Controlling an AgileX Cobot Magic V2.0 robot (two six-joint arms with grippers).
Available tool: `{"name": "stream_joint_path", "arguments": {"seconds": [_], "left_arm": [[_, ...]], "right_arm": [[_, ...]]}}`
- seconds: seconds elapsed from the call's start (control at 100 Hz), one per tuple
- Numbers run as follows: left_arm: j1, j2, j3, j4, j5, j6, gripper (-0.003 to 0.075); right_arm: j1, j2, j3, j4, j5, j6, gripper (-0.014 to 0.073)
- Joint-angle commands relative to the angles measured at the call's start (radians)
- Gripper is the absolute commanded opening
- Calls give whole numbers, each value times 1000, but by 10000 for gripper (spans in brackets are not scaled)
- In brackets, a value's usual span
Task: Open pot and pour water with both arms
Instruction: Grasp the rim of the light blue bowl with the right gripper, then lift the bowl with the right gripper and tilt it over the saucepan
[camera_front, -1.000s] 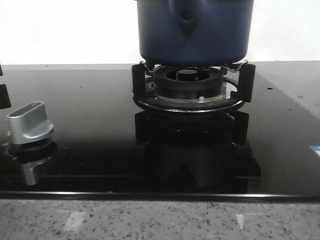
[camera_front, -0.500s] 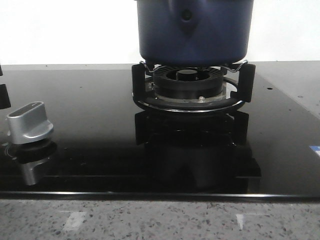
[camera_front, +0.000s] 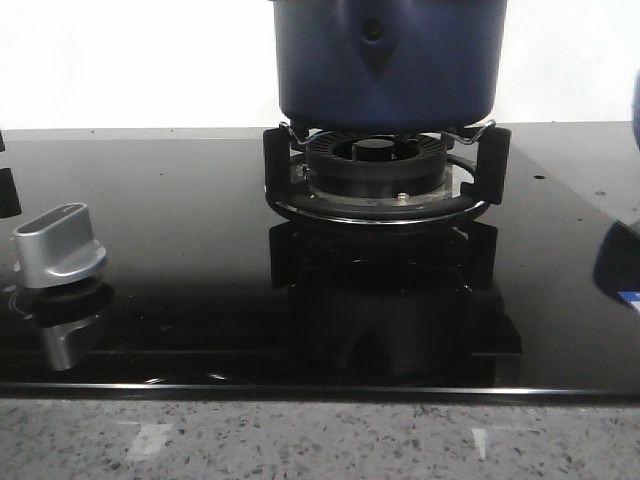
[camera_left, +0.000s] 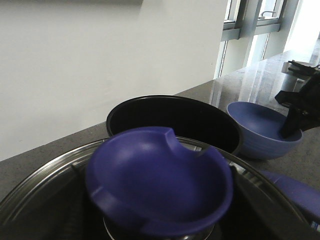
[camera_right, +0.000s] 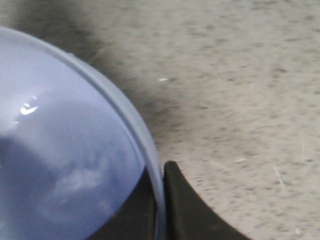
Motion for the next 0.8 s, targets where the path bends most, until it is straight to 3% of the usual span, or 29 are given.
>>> {"name": "stream_joint_path", "arguments": {"seconds": [0.0,0.29,0.79], "left_arm": [[-8,-13,-32,-110,38,-2,284],[-8,-7,-32,-110,47,-2,284],[-8,-7,-34,-131,73,-2,284]], "right_arm": [[37,-56,-42,33,-63,-10,-67],[115,-86,-151,33,-18,-63,-67],[241,-8,-644,34,231,-111,-53]]}}
